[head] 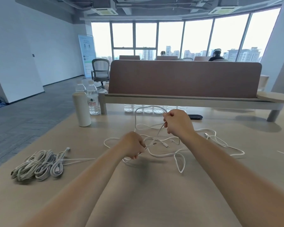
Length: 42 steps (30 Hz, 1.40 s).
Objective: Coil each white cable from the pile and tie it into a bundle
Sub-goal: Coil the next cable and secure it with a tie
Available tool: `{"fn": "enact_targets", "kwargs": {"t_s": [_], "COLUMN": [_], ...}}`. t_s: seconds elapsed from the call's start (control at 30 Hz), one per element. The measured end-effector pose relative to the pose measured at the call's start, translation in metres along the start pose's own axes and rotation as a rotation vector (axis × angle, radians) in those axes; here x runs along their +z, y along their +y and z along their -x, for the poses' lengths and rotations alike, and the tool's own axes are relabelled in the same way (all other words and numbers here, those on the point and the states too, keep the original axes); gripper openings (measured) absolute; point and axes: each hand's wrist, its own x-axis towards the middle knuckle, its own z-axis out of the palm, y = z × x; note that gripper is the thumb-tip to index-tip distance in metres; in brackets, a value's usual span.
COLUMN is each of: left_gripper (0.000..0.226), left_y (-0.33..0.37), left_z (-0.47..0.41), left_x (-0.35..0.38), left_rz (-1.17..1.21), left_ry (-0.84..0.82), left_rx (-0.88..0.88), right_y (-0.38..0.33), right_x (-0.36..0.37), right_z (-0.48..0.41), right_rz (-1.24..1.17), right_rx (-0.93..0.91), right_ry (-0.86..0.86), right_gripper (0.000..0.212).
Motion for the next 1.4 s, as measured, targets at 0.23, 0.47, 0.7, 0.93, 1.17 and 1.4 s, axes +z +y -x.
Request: {"fn": "enact_targets", "kwargs": {"t_s": [0.23, 0.47, 0.7, 0.93, 1.17, 1.4], "left_gripper": [0.014, 0.019, 0.015, 0.029, 0.039, 0.024], "left_y": [-0.002, 0.008, 0.026, 0.048, 0.081, 0.119], "left_z": [-0.009, -0.009, 0.001, 0.021, 0.048, 0.085], "left_x": [-0.023, -0.037, -0.024, -0.015, -0.016, -0.012], "left_rz": [0.221, 0.375, 0.332, 0.057, 0.525, 0.435], "left_ry": [0.201, 0.29, 0.131, 0.007, 0.005, 0.077], "left_rx": [0.063, 0.074, 0.106, 0.149, 0.239, 0.381], "right_y": [0.005, -0.004, -0.015, -0.023, -0.037, -0.048], "right_x": [-0.004, -0.013, -0.046, -0.089, -0.116, -0.112], "right_z": [-0.002, -0.007, -0.004, 0.005, 0.033, 0.067], "right_rz": [-0.118, -0.155, -0.18, -0.245, -0.398, -0.566], "right_rx": [0.011, -0.058, -0.116, -0.142, -0.113, -0.01], "right_ry": [0.01, 0.144, 0.205, 0.289, 0.262, 0.091], "right_gripper": [0.028, 0.029, 0.033, 0.033, 0.032, 0.025]}}
